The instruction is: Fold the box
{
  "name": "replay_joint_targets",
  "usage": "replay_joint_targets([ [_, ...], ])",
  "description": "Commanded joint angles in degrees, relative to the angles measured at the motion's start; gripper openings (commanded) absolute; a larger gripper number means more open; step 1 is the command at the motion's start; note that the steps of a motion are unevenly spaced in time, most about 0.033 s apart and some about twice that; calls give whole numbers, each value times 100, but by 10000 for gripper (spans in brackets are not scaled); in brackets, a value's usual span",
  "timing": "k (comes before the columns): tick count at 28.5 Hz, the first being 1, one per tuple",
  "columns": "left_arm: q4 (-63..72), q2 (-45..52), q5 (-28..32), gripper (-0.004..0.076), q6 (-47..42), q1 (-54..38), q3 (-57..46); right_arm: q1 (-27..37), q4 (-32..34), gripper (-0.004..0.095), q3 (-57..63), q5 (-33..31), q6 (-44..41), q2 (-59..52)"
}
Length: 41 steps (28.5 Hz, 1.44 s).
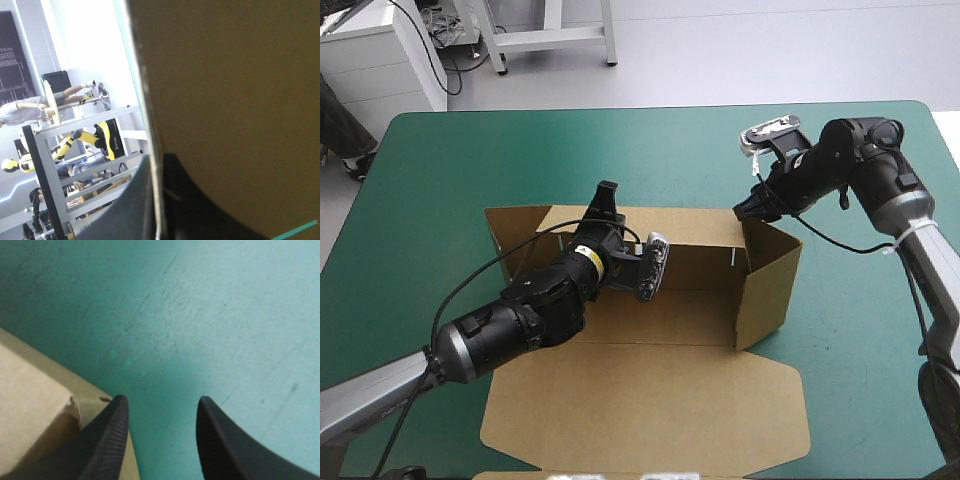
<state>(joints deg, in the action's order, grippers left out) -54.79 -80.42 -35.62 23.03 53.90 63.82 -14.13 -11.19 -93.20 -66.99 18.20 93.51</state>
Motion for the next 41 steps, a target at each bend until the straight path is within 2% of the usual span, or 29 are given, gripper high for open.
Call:
replay_joint_targets([
  [1, -5, 156, 17, -8, 7, 58, 100, 55, -103, 399, -198, -341, 198, -240],
  [4, -5, 156, 17, -8, 7, 58, 100, 55, -185, 399, -178, -492, 199, -275],
  [7, -5, 156, 17, -8, 20, 58, 100, -13, -543, 399, -174, -492, 217, -446],
  [11, -5, 156, 17, -8, 27, 58, 100, -146, -565, 382, -120, -492, 217, -523],
  [19, 16, 156, 17, -8, 28, 58, 100, -322, -620, 376, 824, -443, 217, -839],
  [25, 16, 156, 17, -8, 28, 58, 100, -336, -1023, 376, 1596, -25, 262, -1462],
  [31, 16, 156, 39, -8, 28, 58, 100, -757, -1145, 376, 2198, 621, 262, -1999],
  [35, 16, 156, 39, -8, 28, 58, 100, -1095, -1103, 376, 2514, 1009, 99, -2095],
  [41, 16, 156, 9, -8, 28, 58, 100, -1387, -916, 376, 2636, 1189, -312, -2131],
])
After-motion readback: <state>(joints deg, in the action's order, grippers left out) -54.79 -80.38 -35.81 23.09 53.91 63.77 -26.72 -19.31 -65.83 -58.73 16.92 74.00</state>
